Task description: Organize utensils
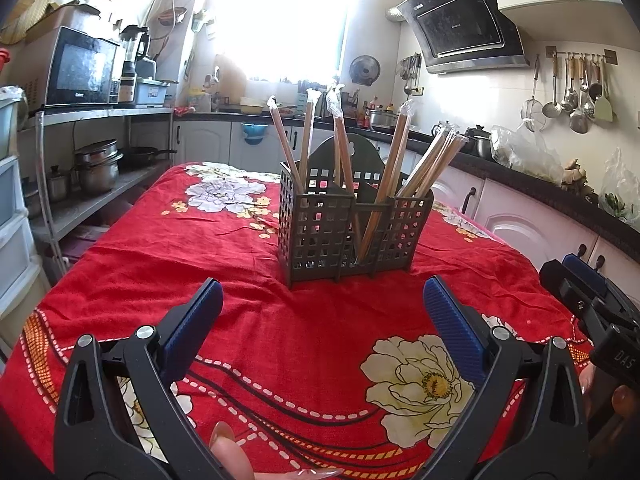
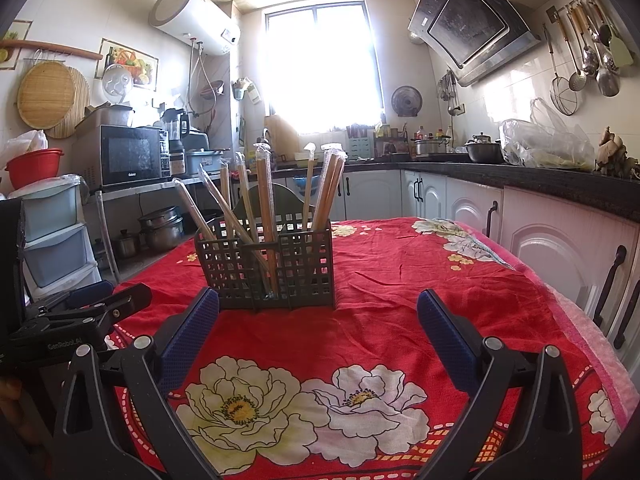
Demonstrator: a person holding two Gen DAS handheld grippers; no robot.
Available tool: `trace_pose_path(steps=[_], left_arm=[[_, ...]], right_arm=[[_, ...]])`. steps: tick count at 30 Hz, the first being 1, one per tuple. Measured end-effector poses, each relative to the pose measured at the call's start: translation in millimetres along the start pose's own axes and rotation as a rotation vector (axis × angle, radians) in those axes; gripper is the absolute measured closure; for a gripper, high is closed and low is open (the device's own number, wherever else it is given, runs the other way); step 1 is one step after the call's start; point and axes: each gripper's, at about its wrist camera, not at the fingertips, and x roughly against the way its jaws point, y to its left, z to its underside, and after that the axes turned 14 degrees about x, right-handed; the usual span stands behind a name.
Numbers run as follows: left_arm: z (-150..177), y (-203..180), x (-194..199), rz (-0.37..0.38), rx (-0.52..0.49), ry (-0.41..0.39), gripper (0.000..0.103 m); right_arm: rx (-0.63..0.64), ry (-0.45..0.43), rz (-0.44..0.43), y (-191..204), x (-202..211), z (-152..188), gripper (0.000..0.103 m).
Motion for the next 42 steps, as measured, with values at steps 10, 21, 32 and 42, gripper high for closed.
trace_pose_path(steps=[10,21,32,42], left_arm=[[-0.2,-0.1,1.0,0.0,0.0,-0.001,0.01],[-0.2,-0.7,0.4,0.003,-0.001,-0.002,0.01],[-1.1,2.9,0.8,-0.009,0.019,0.002,0.01],[-59.7,70.9,-43.0,-0.281,0.059,0.206,0.01]], right_arm=[[0.001,0.0,-0.001,0.4,0.0,0.7,0.006],[0.001,0.0,-0.001,0.4,-0.1,1.2,0.006],[-0.034,0.039,0.01,-9.2,-2.3,1.5,0.006],[-0.07,0.468,0.21,-108.6,-61.9,10.4,0.006]])
